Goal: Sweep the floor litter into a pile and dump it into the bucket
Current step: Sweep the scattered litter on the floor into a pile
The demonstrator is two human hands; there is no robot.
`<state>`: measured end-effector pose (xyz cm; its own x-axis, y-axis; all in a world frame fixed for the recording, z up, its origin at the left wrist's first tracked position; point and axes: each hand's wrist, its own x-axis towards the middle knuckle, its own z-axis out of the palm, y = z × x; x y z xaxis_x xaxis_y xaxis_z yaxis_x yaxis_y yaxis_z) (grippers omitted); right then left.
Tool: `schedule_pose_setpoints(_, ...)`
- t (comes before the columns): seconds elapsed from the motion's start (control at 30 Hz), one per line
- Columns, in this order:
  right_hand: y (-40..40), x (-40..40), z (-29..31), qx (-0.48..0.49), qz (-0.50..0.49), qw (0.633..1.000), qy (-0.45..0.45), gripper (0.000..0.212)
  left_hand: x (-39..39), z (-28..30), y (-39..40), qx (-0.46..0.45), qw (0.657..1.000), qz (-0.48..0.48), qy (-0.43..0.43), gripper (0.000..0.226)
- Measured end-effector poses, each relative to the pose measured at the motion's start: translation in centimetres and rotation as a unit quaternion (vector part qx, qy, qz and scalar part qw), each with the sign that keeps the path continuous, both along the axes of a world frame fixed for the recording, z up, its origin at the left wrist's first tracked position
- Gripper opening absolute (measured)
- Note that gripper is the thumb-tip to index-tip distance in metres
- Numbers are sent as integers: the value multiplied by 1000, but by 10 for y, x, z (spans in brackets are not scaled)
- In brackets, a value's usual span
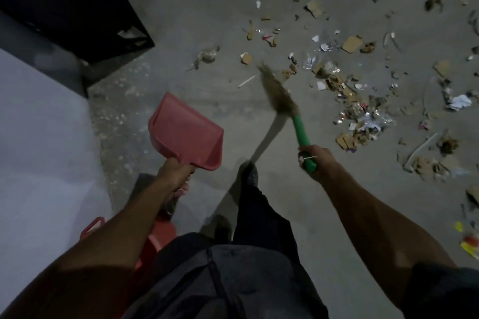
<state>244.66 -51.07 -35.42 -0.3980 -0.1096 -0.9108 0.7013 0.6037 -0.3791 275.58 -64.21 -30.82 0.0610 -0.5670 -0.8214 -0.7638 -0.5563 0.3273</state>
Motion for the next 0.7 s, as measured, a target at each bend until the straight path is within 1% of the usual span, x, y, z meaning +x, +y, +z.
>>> schedule_pose_setpoints(0.13,-36,-53,-12,-38,-124,991,13,20,-27,3,-19,-4,999,26,19,12)
schedule_pose_setpoints(0.2,-54,-58,-5,-80,-171,982,-3,11,-36,8,-27,-11,999,33,22,11)
schedule_pose_setpoints(0.23,-62,-54,3,-99,-176,979,-17,8,-41,11,-32,-15,999,35,24,10)
schedule_pose_setpoints(0.3,-71,-35,19,-129,-156,978,-56,16,-48,16,-40,-22,999,42,26,7)
schedule_pose_setpoints(0.37,-73,-11,29,-122,-99,984,-80,19,-52,17,-50,-25,998,52,22,7)
schedule_pose_setpoints(0.4,-74,1,30,-106,-63,989,-78,18,-53,17,-54,-26,998,57,19,7)
schedule_pose_setpoints(0.47,-74,24,27,-88,22,995,-50,12,-53,17,-64,-25,998,64,14,8)
schedule_pose_setpoints(0.53,-79,44,20,-84,128,988,-9,3,-50,14,-71,-22,997,80,6,10)
schedule_pose_setpoints(0.57,-83,52,15,-80,187,979,12,6,-48,12,-74,-16,996,89,4,12)
schedule_pose_setpoints(0.6,-88,58,9,-73,251,965,30,13,-44,9,-77,-10,995,99,3,12)
schedule_pose_setpoints(0.63,-95,62,2,-65,312,947,46,19,-41,6,-80,-5,994,109,1,13)
schedule_pose_setpoints(0.7,-115,66,-8,-52,419,903,78,25,-32,-3,-86,-4,992,127,-9,18)
